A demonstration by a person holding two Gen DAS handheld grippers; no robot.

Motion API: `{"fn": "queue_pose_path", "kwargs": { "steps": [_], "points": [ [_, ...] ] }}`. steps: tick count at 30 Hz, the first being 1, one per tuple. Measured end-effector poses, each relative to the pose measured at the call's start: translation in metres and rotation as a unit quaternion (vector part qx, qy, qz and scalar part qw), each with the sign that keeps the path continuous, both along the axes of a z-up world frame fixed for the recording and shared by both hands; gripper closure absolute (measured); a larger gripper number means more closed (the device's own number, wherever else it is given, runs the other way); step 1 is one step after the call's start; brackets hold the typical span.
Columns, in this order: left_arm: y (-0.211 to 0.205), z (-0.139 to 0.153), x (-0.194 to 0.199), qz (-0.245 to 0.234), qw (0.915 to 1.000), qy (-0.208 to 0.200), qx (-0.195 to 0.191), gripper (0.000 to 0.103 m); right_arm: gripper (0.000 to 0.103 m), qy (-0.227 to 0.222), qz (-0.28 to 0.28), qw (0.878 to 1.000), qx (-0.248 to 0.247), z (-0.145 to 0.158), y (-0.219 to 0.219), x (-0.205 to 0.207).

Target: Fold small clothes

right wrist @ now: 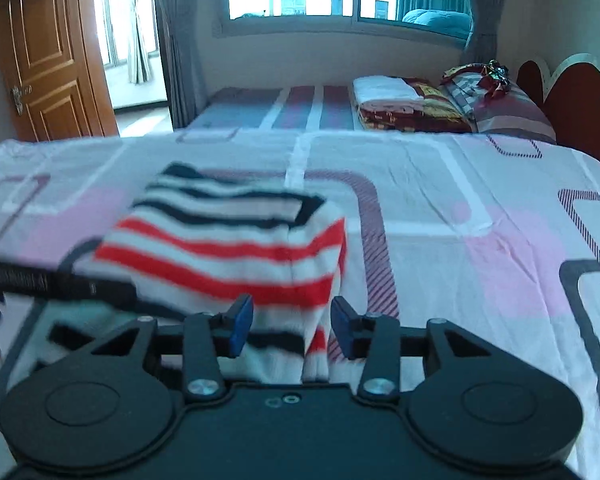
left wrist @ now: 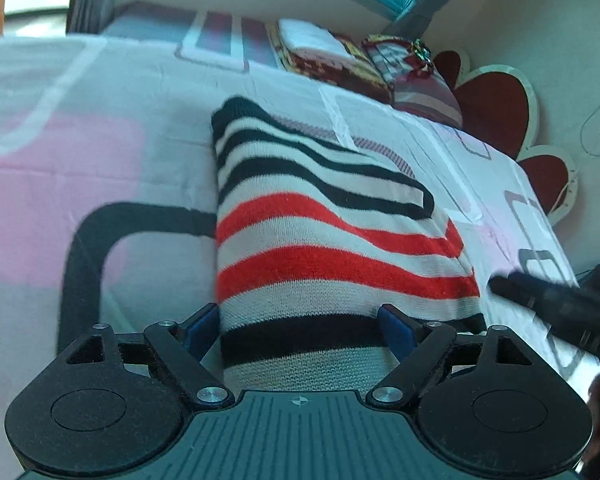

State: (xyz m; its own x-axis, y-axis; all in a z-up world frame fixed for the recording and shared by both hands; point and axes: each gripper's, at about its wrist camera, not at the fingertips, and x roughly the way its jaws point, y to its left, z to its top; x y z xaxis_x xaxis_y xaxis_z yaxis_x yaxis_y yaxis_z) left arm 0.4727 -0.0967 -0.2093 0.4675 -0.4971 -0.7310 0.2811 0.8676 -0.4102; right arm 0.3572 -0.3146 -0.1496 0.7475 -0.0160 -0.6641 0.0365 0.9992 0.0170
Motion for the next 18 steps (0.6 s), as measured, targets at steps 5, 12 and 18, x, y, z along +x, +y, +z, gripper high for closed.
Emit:
{"fn": "queue_pose_path", "kwargs": {
  "steps": [5,12,18],
  "points": [
    [0.001,-0.009,0.007,-0.007,0.9997,0.014,-0.016,0.015,0.030,0.020,0.003,0.999,0.025,0.019,-0.027,0.026],
    [0.005,-0.016,0.009,-0.014,0.9996,0.013,-0.022,0.005,0.030,0.093,-0.016,0.982,0.164,-0.039,-0.056,0.030],
    [-0.001,-0.020,0.012,-0.023,0.9986,0.012,-0.046,0.014,0.029,0.092,-0.005,0.959,0.267,-0.063,-0.062,0.040]
  ]
}}
